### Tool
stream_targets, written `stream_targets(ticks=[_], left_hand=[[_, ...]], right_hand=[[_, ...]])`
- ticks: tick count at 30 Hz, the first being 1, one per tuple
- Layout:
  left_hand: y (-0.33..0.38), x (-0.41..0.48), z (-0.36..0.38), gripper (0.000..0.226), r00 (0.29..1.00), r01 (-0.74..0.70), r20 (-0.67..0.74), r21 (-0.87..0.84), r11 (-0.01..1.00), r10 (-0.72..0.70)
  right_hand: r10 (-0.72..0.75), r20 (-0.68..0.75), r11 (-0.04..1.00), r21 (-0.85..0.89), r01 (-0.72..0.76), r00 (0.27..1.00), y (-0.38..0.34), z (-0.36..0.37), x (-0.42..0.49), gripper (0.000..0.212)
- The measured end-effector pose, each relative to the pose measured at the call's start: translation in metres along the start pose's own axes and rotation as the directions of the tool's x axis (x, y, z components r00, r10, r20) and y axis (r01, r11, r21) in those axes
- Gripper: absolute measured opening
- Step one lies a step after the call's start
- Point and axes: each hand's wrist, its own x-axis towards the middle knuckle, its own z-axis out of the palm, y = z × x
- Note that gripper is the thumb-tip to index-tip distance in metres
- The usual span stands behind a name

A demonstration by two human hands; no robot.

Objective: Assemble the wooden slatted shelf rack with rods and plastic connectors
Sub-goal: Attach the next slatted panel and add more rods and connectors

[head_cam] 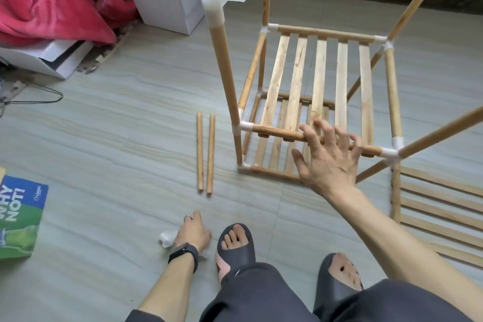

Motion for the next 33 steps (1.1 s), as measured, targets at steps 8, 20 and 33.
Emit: stream_targets(ticks=[8,20,33], left_hand=[[-0.009,-0.005,-0.012,0.027,0.999,-0.032,0.01,-0.403,0.915,0.039],[0.135,-0.119,-0.205,0.049,0.812,-0.051,0.002,-0.996,0.074,0.584],[0.238,-0.227,-0.272,0.044,0.58,-0.272,-0.065,-0.955,0.118,0.812]], right_hand=[[-0.006,0.103,1.0,-0.017,0.008,0.995,0.001,-0.011,0.001,0.064],[-0.113,0.431,0.791,0.585,-0.182,0.895,0.0,-0.092,-0.004,0.079],[0.137,-0.048,0.251,0.968,0.012,0.989,0.032,-0.218,-0.035,0.054]])
